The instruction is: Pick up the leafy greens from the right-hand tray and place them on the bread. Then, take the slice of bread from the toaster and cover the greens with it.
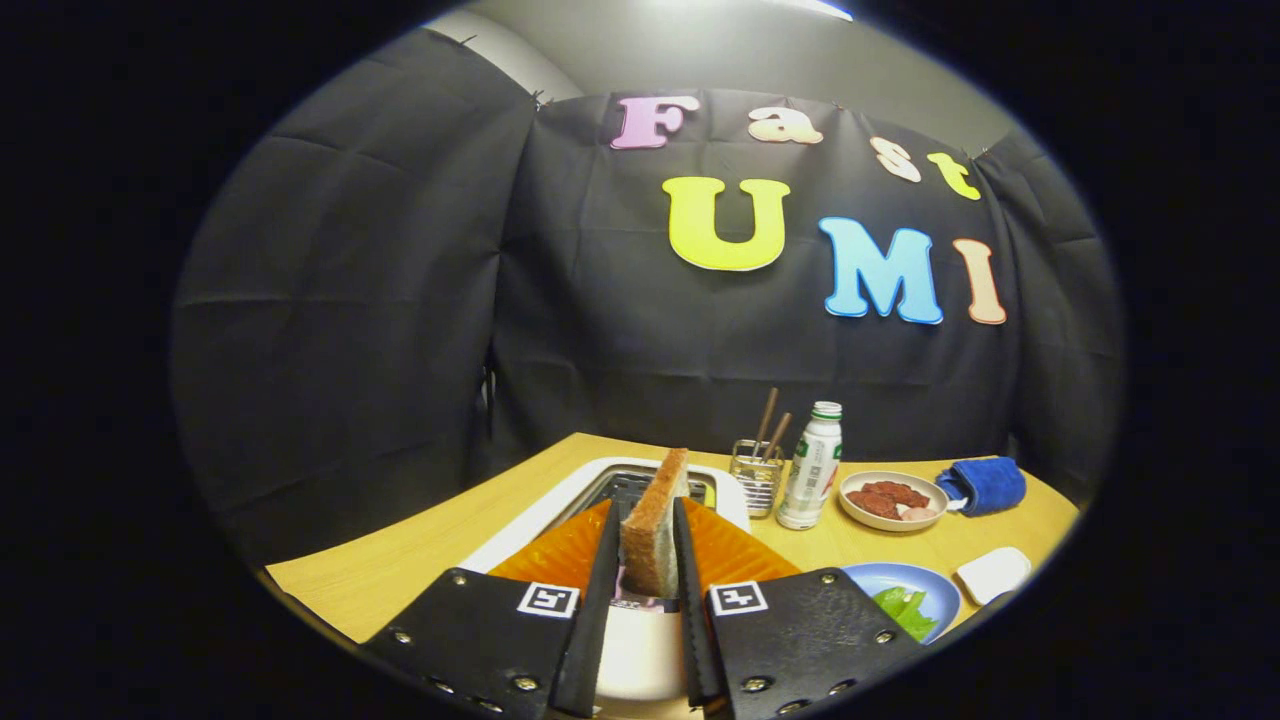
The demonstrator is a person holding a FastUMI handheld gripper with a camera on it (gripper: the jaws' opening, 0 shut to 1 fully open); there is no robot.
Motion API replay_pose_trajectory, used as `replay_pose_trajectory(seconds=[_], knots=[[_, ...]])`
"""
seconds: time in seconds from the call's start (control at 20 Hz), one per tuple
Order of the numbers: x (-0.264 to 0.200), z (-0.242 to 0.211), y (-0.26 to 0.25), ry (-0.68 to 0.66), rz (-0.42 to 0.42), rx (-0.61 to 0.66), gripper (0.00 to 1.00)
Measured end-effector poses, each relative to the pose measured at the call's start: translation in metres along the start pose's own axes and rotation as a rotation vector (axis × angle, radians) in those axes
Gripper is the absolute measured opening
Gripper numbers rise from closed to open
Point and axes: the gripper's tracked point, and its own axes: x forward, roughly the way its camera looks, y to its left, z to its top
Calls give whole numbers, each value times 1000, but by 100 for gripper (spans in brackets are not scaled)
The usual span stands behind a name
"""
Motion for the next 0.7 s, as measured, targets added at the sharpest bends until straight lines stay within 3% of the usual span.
replay_pose_trajectory(seconds=[0.2, 0.4, 0.45, 0.7], knots=[[3, -2, -5, -13, 6, 18, 20], [6, -2, -9, -13, -1, 1, 20], [0, 2, -4, -26, 10, 5, 7], [3, 1, -10, -33, 16, -9, 7]])
